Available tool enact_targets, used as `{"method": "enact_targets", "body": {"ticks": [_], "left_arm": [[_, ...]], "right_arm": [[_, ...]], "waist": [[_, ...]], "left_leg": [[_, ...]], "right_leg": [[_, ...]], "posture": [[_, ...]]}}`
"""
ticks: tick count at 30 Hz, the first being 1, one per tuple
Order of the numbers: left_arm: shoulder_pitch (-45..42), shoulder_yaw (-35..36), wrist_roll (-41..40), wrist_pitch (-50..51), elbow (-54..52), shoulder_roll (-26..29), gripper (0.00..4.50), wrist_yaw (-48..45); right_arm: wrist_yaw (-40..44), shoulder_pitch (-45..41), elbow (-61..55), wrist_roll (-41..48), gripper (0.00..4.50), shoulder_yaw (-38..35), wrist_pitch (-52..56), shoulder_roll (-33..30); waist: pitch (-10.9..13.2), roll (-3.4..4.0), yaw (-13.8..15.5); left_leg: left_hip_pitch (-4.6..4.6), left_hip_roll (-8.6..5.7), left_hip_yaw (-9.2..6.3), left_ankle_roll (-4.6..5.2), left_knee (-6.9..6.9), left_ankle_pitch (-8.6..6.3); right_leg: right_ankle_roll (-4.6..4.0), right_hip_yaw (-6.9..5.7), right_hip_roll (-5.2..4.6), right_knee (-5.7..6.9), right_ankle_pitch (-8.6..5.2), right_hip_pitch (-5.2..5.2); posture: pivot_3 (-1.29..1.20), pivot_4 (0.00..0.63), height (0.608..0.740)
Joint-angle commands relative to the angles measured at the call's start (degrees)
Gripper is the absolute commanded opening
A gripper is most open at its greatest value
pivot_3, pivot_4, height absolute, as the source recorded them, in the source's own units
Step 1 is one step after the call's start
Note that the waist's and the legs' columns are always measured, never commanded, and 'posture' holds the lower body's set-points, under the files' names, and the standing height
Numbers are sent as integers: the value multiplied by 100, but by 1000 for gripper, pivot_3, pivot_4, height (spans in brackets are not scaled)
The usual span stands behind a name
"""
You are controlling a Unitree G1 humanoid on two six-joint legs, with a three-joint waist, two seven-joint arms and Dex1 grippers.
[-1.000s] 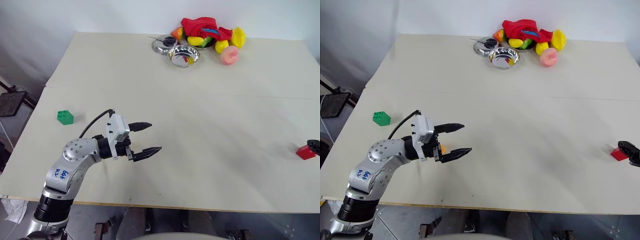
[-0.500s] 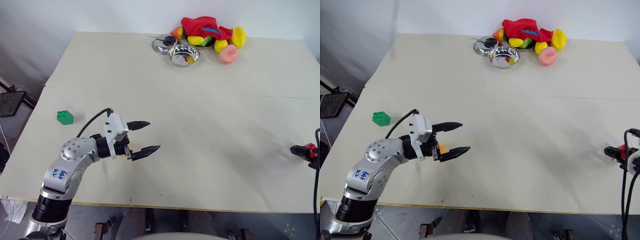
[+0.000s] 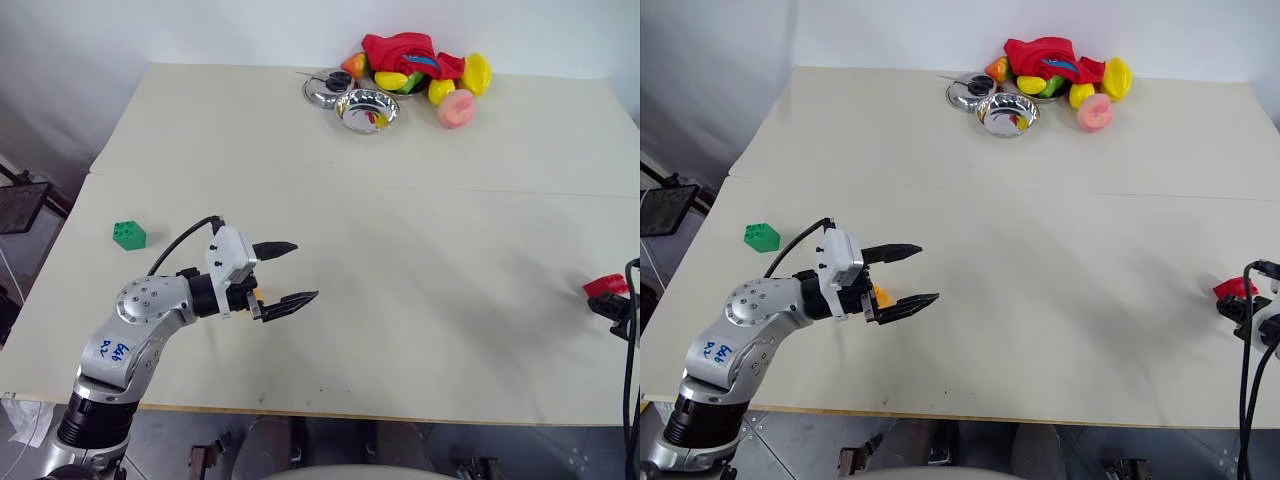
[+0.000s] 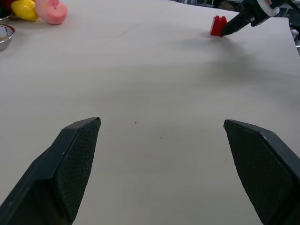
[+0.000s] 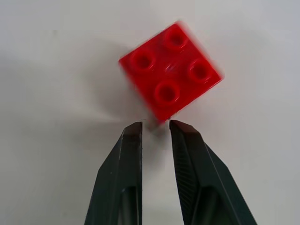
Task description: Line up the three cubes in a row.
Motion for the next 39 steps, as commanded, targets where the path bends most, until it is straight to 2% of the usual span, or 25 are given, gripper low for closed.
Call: {"method": "enact_targets", "body": {"ticks": [1,2,7,10,13,20,27,33,36,39], "left_arm": [[77,130,9,-92,-245,57,4500,20],[92,141,10,-97,-250,64,4500,17],[152,167,39,-163,-205,73,4500,1],[149,136,71,-205,-162,45,4500,3],[85,88,103,-263,-65,6,4500,-30],[0,25,150,-357,76,-48,4500,-70],[41,28,189,-422,38,-76,4500,-40],[139,104,213,-467,-4,-68,4500,15],[192,73,218,-488,-37,-99,4500,51],[194,46,223,-499,-38,-114,4500,68]], "right_arm": [[165,130,-214,-422,937,-78,-289,-194],[86,166,-267,-536,937,-143,-269,-207],[122,137,-726,-378,2422,-554,317,6],[-548,-515,-689,-452,3461,-1060,814,351],[-1041,-1300,-669,-568,4475,-1252,1265,688],[-2001,-2809,50,-1496,4475,-1321,1701,1064],[-2265,-3376,725,-2212,4475,-991,1376,1270],[-2496,-3495,365,-2689,4475,-1092,1702,1607],[-2493,-3551,261,-2852,3868,-1207,1771,1723],[-2456,-3573,232,-2980,2805,-1305,1766,1798]], "waist": [[0,0,1],[0,0,5],[0,0,3],[0,0,0],[0,0,-9],[-1,5,-18],[-1,5,-55],[-1,6,-130],[-1,7,-144],[-1,7,-145]], "left_leg": [[1,0,1,0,0,0],[1,0,1,0,0,0],[1,2,-1,0,0,0],[1,3,0,0,1,0],[2,4,1,-2,0,1],[-3,4,-1,-5,-1,2],[-5,-1,5,-5,-11,2],[-5,2,5,-9,-21,5],[-5,2,4,-9,-24,5],[-5,2,5,-9,-25,5]], "right_leg": [[0,0,0,0,0,0],[0,0,0,0,0,0],[1,0,0,-1,0,0],[1,2,0,-1,1,1],[2,3,0,0,1,0],[1,0,2,2,1,-6],[2,0,2,-3,1,-9],[2,0,6,-5,1,-13],[2,1,6,-5,1,-13],[2,1,6,-7,0,-14]], "posture": [[0,150,740],[0,150,740],[0,150,740],[0,150,740],[0,150,740],[0,150,740],[0,150,740],[0,150,740],[0,150,740],[0,150,740]]}}
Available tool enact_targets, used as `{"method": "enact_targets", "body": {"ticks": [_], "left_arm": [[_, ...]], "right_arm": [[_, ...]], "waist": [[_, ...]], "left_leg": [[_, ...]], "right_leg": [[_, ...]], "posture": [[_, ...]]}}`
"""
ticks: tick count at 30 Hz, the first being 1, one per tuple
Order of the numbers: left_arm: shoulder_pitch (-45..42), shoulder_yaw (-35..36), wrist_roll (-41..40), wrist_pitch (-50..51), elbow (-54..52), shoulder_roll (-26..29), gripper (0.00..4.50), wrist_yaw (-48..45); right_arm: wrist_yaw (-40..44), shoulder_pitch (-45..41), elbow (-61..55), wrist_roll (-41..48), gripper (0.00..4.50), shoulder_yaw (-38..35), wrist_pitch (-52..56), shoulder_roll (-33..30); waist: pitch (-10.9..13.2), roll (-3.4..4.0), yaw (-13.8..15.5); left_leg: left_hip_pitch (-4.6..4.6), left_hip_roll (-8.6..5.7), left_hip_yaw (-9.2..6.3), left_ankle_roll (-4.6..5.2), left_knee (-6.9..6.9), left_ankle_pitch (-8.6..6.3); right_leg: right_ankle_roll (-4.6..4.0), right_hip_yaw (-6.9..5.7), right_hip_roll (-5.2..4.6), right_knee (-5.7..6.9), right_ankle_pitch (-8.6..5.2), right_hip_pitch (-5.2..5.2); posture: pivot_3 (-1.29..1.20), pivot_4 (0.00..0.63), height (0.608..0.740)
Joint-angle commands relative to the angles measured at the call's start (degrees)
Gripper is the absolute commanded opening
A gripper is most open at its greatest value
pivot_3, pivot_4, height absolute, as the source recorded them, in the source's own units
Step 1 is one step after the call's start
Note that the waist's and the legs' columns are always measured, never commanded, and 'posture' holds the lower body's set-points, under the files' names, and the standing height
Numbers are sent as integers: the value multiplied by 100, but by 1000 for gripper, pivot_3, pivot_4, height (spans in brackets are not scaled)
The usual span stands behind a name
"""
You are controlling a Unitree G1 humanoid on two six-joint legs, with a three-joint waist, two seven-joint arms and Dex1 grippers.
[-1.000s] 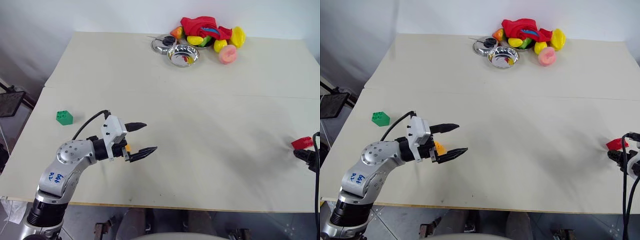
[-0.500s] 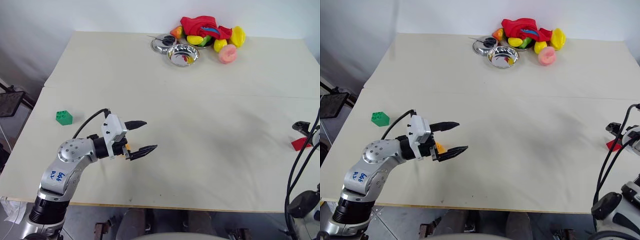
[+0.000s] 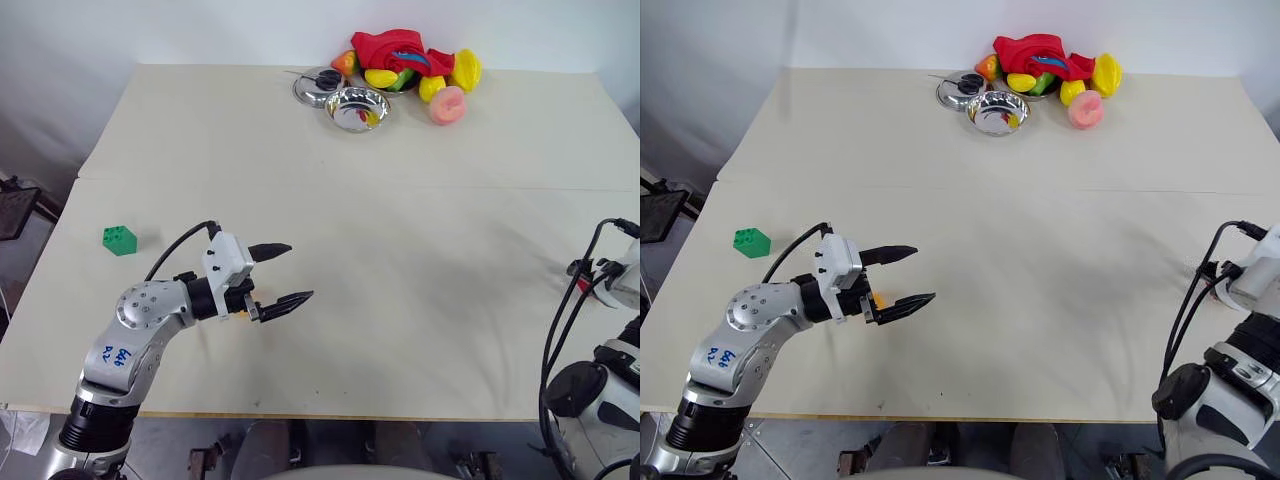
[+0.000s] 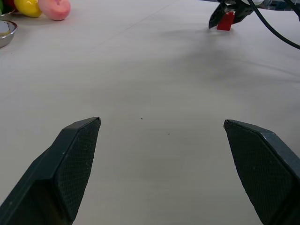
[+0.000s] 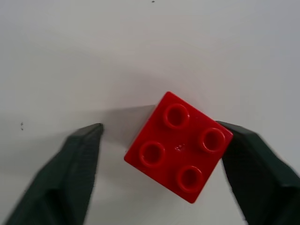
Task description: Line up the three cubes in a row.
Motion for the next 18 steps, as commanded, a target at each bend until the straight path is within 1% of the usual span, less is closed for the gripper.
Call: {"method": "enact_targets", "body": {"ticks": [1,2,3,7,9,11,13,14,15,17,18], "left_arm": [[27,42,20,-140,-229,-42,4500,26],[18,44,21,-149,-213,-39,4500,17],[12,47,22,-155,-202,-38,4500,10],[-2,59,29,-199,-158,-27,4500,-13],[9,65,31,-217,-160,-24,4500,-11],[21,72,30,-235,-163,-24,4500,-2],[24,78,24,-253,-163,-22,4500,-6],[30,87,-2,-272,-173,-32,4500,-23],[30,90,-26,-283,-179,-38,4500,-43],[17,84,-58,-307,-184,-36,4500,-105],[-1,80,-71,-316,-178,-38,4500,-132]], "right_arm": [[-8,-81,-300,-197,2479,-192,-27,11],[9,-71,-318,-231,2120,-205,-49,32],[28,-69,-332,-265,2038,-215,-59,49],[309,29,-460,-228,2038,-278,25,92],[743,215,-640,-19,2038,-135,183,25],[1418,488,-917,367,2038,200,311,-117],[2611,980,-1224,914,2038,974,9,-579],[3419,1348,-1417,1067,2038,1467,-516,-949],[4280,1710,-1584,1138,2038,1950,-1158,-1338],[5639,2252,-1745,1044,2038,2626,-2519,-1933],[6397,2458,-1686,865,2038,2966,-3444,-2230]], "waist": [[0,0,-3],[0,0,-7],[0,0,-11],[0,0,-12],[0,0,-7],[0,0,-10],[0,0,-14],[0,1,-14],[2,3,-7],[3,2,-7],[5,-1,-5]], "left_leg": [[0,0,0,0,0,0],[0,0,0,0,-1,0],[1,0,0,0,-2,0],[2,0,2,-2,-4,1],[1,0,1,-2,-5,1],[1,0,1,-2,-7,1],[2,-1,2,-2,-11,1],[2,-1,3,-2,-13,1],[5,-3,5,-2,-15,1],[7,-13,6,-2,-20,1],[9,-17,7,-2,-20,1]], "right_leg": [[0,0,0,0,0,0],[0,0,0,0,0,0],[0,0,0,0,0,0],[0,2,1,-1,0,-1],[0,2,1,-2,0,-1],[0,1,2,-6,0,-1],[0,2,3,-10,0,-1],[0,3,3,-13,0,-1],[0,5,4,-16,0,-1],[3,4,5,-22,-1,0],[6,4,6,-27,0,3]], "posture": [[0,150,740],[0,150,740],[0,150,740],[0,150,740],[0,150,740],[0,150,740],[0,150,740],[0,150,740],[0,150,740],[0,150,740],[0,150,740]]}}
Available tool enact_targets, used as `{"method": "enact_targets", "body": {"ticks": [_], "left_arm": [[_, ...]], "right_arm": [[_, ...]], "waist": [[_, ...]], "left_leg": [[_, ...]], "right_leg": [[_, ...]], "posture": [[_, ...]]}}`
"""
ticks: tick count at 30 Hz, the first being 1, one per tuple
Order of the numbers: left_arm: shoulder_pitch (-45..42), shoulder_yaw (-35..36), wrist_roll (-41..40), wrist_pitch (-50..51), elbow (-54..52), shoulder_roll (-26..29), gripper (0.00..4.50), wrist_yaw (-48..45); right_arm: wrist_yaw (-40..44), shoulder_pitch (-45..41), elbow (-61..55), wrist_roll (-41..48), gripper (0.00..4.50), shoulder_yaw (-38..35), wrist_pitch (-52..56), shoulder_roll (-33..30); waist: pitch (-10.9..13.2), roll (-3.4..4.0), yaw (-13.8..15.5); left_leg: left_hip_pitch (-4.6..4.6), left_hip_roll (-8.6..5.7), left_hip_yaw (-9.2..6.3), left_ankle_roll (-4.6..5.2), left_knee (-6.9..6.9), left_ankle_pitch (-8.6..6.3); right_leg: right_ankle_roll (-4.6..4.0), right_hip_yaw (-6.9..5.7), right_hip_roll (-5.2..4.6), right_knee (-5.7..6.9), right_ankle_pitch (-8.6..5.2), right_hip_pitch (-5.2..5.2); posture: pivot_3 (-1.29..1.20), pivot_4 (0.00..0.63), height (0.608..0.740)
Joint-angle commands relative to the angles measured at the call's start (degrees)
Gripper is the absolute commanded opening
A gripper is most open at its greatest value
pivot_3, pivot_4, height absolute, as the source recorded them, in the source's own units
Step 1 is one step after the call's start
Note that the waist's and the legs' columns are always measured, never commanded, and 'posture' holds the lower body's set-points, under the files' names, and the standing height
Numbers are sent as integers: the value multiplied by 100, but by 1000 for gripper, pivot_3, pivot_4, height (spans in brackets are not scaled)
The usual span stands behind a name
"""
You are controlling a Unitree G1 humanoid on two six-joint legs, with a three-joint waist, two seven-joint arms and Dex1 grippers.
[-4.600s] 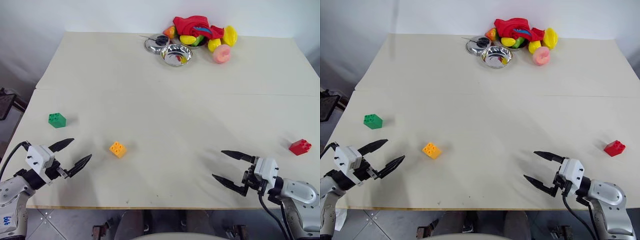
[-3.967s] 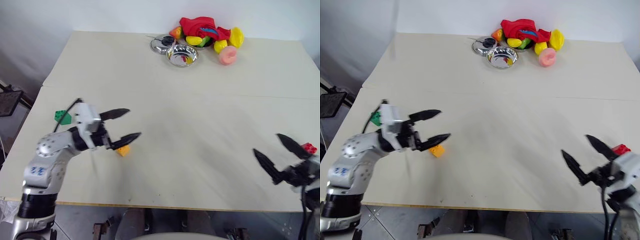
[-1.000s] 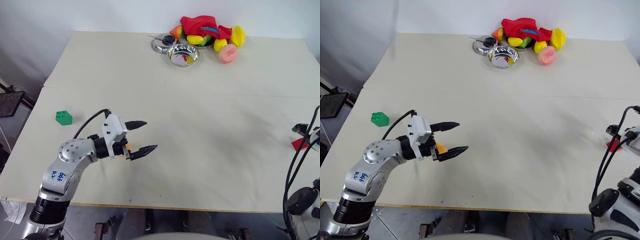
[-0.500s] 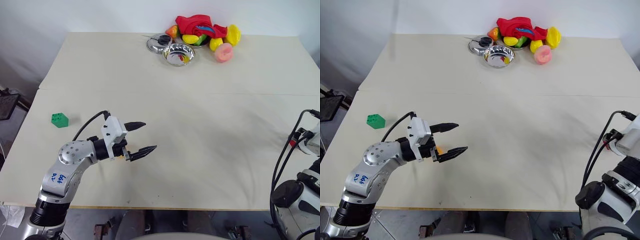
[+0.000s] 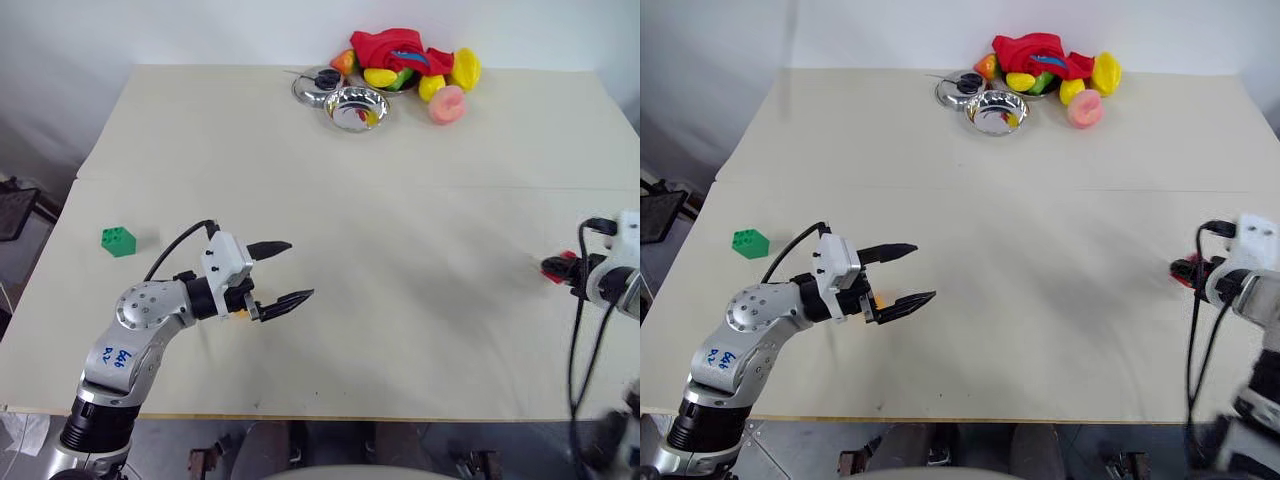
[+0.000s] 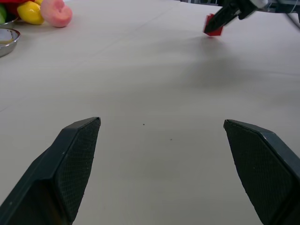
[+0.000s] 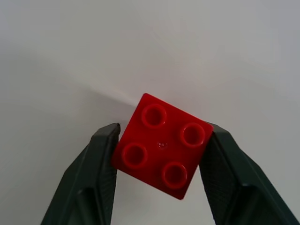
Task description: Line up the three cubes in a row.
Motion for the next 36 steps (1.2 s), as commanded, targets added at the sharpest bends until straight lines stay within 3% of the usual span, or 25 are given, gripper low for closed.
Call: {"method": "enact_targets", "body": {"ticks": [1,5,11,20,23,29,36], "left_arm": [[-26,53,-79,-141,-179,-18,4500,-105],[-85,39,-61,-139,-169,-7,4500,-161],[-75,114,-101,-50,-272,57,4500,-153],[-164,198,-159,111,-353,167,4500,-173],[-223,212,-167,161,-363,191,4500,-170],[-227,239,-158,205,-419,208,4500,-144],[-238,236,-100,116,-312,191,4500,-181]], "right_arm": [[2267,420,-141,-291,2038,859,-2615,-718],[3820,220,853,-825,2038,1688,-4954,-1006],[5174,-685,2327,-1263,2038,2588,-6926,-702],[6009,-2209,4626,-1992,2038,3368,-9113,109],[6117,-2739,5168,-2027,2038,3460,-8908,344],[6080,-2839,5094,-1746,3987,3235,-8767,421],[5381,-2194,4116,-1572,3987,2841,-7115,139]], "waist": [[3,-5,0],[8,-13,0],[11,-18,0],[16,-23,1],[18,-25,-20],[18,-24,8],[18,-24,7]], "left_leg": [[5,2,-1,-1,-1,0],[11,11,3,-3,0,-1],[10,29,1,-5,4,0],[7,38,-9,-5,14,0],[8,40,-8,-5,16,0],[4,45,-15,-6,19,1],[-4,26,-28,-5,20,1]], "right_leg": [[2,-2,4,-8,1,9],[16,2,23,-31,9,21],[15,-1,24,-31,9,20],[14,-4,22,-27,9,24],[14,-4,22,-26,10,26],[12,-9,23,-22,9,25],[12,-20,2,-18,9,25]], "posture": [[0,150,740],[0,150,740],[0,150,740],[0,150,740],[0,150,740],[0,150,740],[0,150,740]]}}
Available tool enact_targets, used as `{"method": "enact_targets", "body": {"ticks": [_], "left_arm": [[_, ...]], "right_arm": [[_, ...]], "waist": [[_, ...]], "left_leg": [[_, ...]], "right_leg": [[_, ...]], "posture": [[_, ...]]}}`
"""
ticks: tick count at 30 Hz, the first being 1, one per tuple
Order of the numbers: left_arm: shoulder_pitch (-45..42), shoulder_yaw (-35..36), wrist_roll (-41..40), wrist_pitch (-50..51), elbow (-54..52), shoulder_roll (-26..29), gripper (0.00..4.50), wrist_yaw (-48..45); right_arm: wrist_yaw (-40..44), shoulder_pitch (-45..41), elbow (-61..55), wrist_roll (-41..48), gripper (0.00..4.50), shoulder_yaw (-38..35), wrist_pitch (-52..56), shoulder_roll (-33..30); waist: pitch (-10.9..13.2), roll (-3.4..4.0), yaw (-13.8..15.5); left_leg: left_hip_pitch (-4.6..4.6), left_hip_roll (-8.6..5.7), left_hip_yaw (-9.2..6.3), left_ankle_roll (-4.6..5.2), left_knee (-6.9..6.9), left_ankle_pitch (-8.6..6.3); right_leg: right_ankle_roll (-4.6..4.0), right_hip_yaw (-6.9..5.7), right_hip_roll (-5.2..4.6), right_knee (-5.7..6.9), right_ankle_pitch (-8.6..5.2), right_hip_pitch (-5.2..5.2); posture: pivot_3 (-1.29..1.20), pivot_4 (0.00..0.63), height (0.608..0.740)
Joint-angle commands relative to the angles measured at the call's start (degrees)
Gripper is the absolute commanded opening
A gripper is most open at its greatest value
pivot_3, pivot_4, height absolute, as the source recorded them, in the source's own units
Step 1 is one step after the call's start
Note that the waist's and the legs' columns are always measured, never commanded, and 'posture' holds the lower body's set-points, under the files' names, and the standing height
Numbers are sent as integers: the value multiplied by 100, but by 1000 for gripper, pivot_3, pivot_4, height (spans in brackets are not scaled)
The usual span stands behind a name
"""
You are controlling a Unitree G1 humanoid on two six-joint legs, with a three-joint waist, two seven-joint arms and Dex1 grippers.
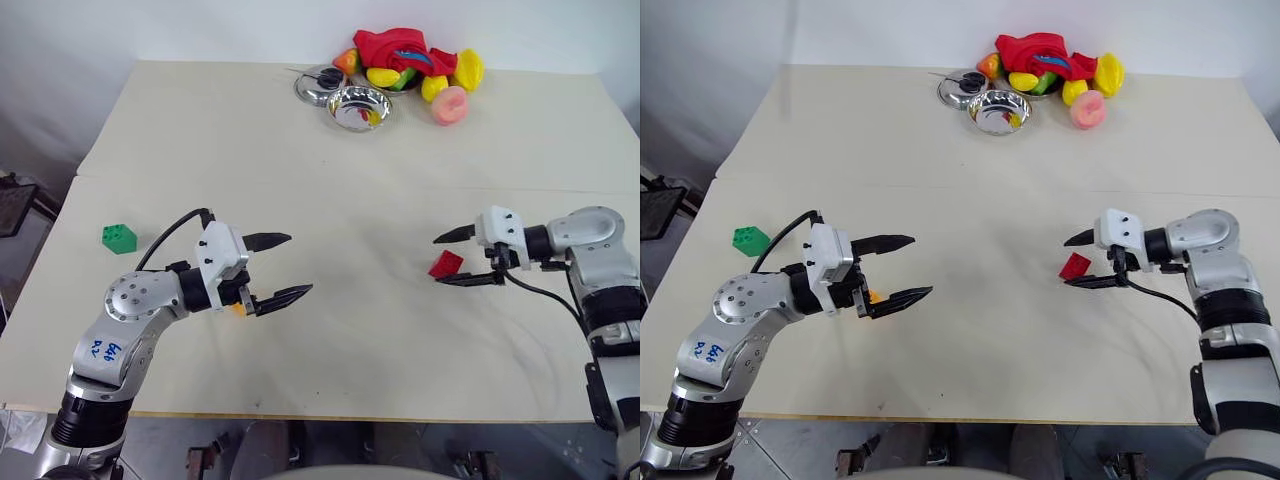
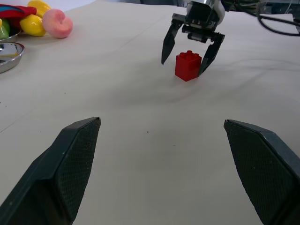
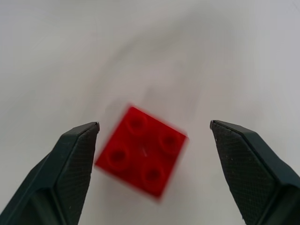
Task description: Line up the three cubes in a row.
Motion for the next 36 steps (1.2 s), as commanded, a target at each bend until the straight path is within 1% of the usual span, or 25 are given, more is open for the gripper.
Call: {"method": "enact_targets", "body": {"ticks": [1,4,6,11,14,18,19,20,22,24,28,33,34,36], "left_arm": [[-21,60,-2,-138,-98,38,4500,-56],[-114,47,23,-187,5,32,4500,-88],[-163,43,38,-216,69,30,4500,-120],[-279,11,72,-298,216,44,4500,-234],[-355,23,95,-326,298,63,4500,-294],[-365,55,110,-350,319,91,4500,-339],[-367,63,115,-362,334,96,4500,-349],[-356,74,113,-370,328,102,4500,-354],[-352,85,113,-391,347,112,4500,-374],[-326,96,101,-442,343,116,4500,-417],[-304,109,66,-521,362,122,4500,-498],[-190,143,84,-625,384,185,4500,-603],[-164,158,89,-644,389,205,4500,-617],[-121,196,86,-675,398,237,4500,-637]], "right_arm": [[-282,299,-689,225,3987,-307,1009,-189],[-594,694,-1238,322,3987,-471,1720,-208],[-741,894,-1492,374,3987,-557,1968,-182],[-1301,999,-1655,551,3987,-742,2550,166],[-1463,1003,-1671,529,3377,-727,2568,311],[-1356,1100,-1788,496,2045,-632,2463,288],[-1241,1117,-1787,474,1696,-600,2265,255],[-1106,1122,-1745,424,1506,-572,1912,214],[-665,1097,-1660,425,1526,-520,1223,157],[-241,868,-1311,235,1526,-331,553,48],[601,39,-235,33,1526,19,-342,65],[720,-723,1016,-19,1526,829,-806,-56],[720,-828,1262,-66,1526,804,-976,-12],[720,-981,1598,16,1526,780,-985,71]], "waist": [[0,0,-6],[0,0,-5],[0,0,2],[0,0,-6],[0,0,-5],[0,0,1],[0,0,-2],[0,0,-3],[0,0,-7],[0,0,-10],[0,0,-34],[0,0,-58],[0,0,-55],[1,0,-42]], "left_leg": [[0,0,0,0,0,0],[1,1,1,0,1,0],[0,1,2,0,4,0],[0,-1,4,0,19,0],[1,1,4,0,24,0],[0,-1,4,0,27,0],[0,-1,4,0,27,0],[0,-1,4,0,27,0],[0,-1,4,0,27,0],[0,-2,5,0,27,0],[3,0,11,0,35,0],[4,5,5,1,38,0],[4,4,4,1,38,0],[1,-1,2,1,37,0]], "right_leg": [[0,-1,0,0,0,0],[0,0,1,6,0,-2],[0,0,1,8,0,-2],[0,3,0,21,0,-2],[0,4,0,29,0,-3],[0,5,0,31,0,-3],[0,5,-1,31,0,-3],[0,5,-1,31,0,-3],[0,5,0,31,0,-3],[0,6,0,31,0,-4],[0,10,0,35,0,-3],[-2,7,2,40,-1,-2],[-3,7,0,40,-2,-2],[-3,4,-6,39,-2,-2]], "posture": [[0,150,740],[0,150,740],[0,150,740],[0,150,740],[0,150,740],[0,150,740],[0,150,740],[0,150,740],[0,150,740],[0,150,740],[0,150,740],[0,150,740],[0,150,740],[0,150,740]]}}
